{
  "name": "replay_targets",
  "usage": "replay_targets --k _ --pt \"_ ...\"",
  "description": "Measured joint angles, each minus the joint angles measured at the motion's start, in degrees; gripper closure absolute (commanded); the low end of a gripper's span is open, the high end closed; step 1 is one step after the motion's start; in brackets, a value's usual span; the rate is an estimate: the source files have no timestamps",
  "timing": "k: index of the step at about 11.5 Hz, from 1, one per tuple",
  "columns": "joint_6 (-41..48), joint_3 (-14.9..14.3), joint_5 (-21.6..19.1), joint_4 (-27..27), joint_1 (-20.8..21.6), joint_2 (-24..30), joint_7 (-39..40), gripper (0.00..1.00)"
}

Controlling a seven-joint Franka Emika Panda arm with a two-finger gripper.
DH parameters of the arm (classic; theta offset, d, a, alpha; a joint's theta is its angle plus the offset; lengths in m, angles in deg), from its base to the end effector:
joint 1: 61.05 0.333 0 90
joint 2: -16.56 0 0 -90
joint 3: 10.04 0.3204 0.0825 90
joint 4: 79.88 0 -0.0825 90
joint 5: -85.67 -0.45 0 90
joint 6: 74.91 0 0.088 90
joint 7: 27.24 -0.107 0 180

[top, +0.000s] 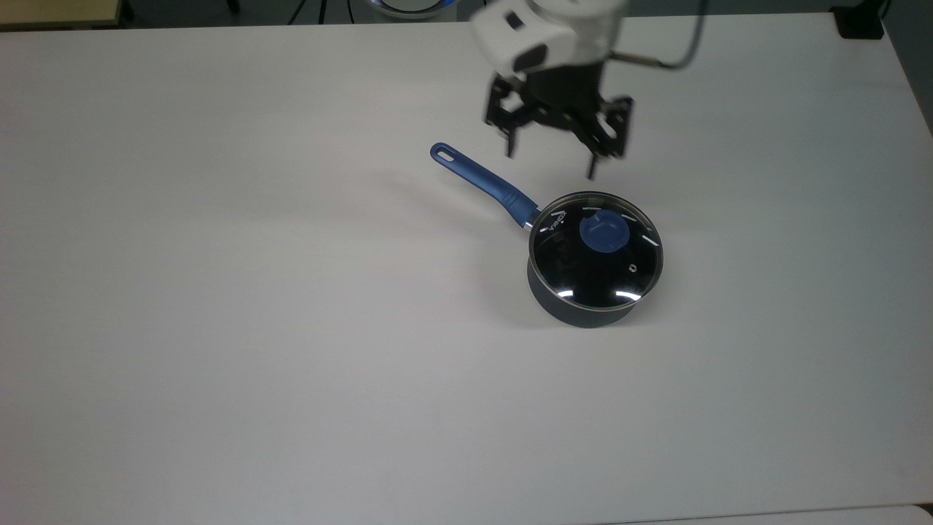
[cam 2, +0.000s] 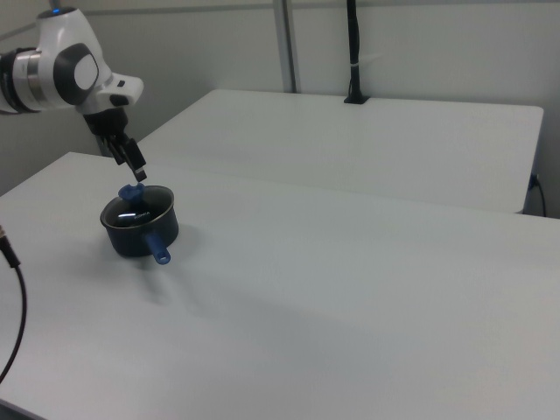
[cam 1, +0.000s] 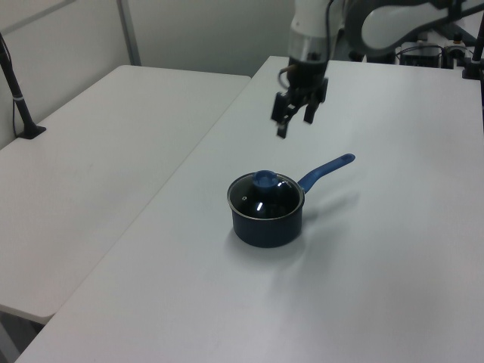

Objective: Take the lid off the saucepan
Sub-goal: 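Move the open gripper over the saucepan's glass lid and lower it, then close the gripper on the blue knob of the glass lid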

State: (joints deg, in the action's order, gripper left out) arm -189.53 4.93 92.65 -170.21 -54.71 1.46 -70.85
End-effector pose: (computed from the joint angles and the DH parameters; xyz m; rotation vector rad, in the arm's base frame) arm 0.6810 0.2393 0.4948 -3.0299 0.5548 -0.2612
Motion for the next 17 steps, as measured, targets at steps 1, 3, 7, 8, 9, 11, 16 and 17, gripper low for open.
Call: replay_targets --k 1,3,7,8,9,11,16,17 --pt "-1.77 -0.01 0.23 1.76 1.11 -2.52 -5.45 0.00" --pt "-5.88 -0.08 3.00 3.59 3.82 -6.91 -14.80 0.00" --pt "-12.58 -0.15 12.46 3.95 7.76 -12.35 -29.29 0.00" --pt "-12.89 -0.16 13.86 4.00 7.93 -12.90 -30.65 0.00" --pt "-12.89 -0.16 14.33 4.00 7.97 -13.17 -31.05 0.00" --pt "-12.89 -0.16 15.38 4.01 8.11 -13.33 -31.06 0.03" --pt "-12.89 -0.20 18.07 4.10 8.34 -13.44 -31.07 0.62" --pt "-12.89 -0.28 18.20 4.23 8.34 -13.44 -31.06 0.72"
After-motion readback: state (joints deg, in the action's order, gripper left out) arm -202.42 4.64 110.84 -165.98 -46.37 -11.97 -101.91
